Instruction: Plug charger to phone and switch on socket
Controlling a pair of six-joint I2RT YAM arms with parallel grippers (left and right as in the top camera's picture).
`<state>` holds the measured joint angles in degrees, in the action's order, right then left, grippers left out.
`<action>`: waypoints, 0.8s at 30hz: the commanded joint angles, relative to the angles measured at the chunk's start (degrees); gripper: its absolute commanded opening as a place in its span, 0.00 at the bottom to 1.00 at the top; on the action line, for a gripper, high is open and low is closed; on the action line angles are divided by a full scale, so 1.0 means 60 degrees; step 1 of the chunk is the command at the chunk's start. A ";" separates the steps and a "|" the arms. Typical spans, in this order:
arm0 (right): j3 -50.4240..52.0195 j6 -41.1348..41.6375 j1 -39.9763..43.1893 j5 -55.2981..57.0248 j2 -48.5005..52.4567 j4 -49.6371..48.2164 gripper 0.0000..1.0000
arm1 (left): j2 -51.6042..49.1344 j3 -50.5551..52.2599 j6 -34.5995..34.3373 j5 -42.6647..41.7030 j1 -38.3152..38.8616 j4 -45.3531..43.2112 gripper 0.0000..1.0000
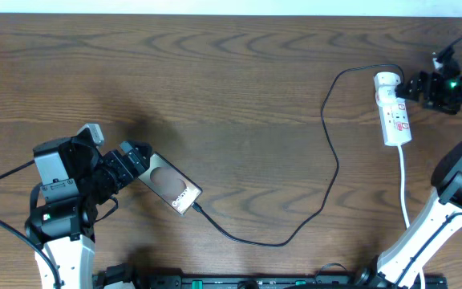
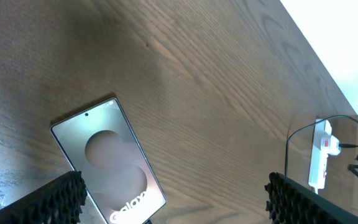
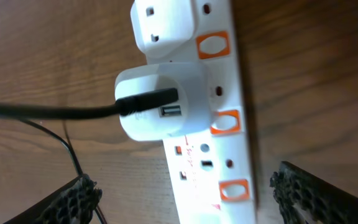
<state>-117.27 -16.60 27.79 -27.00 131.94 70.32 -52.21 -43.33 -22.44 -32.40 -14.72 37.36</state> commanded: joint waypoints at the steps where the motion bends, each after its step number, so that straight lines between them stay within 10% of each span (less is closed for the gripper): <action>1: -0.0178 -0.0135 -0.0350 -0.0372 0.0335 -0.0040 0.89 | -0.0098 -0.0175 0.0138 0.0087 0.0011 0.0073 0.91; 24: -0.0149 0.0423 -0.0965 0.0164 0.0481 -0.0189 0.87 | -0.0284 -0.0175 0.0168 0.0091 0.0011 0.0310 0.91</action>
<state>-117.27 -15.14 22.96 -24.82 134.41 69.08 -53.87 -43.33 -22.41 -32.40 -14.72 39.03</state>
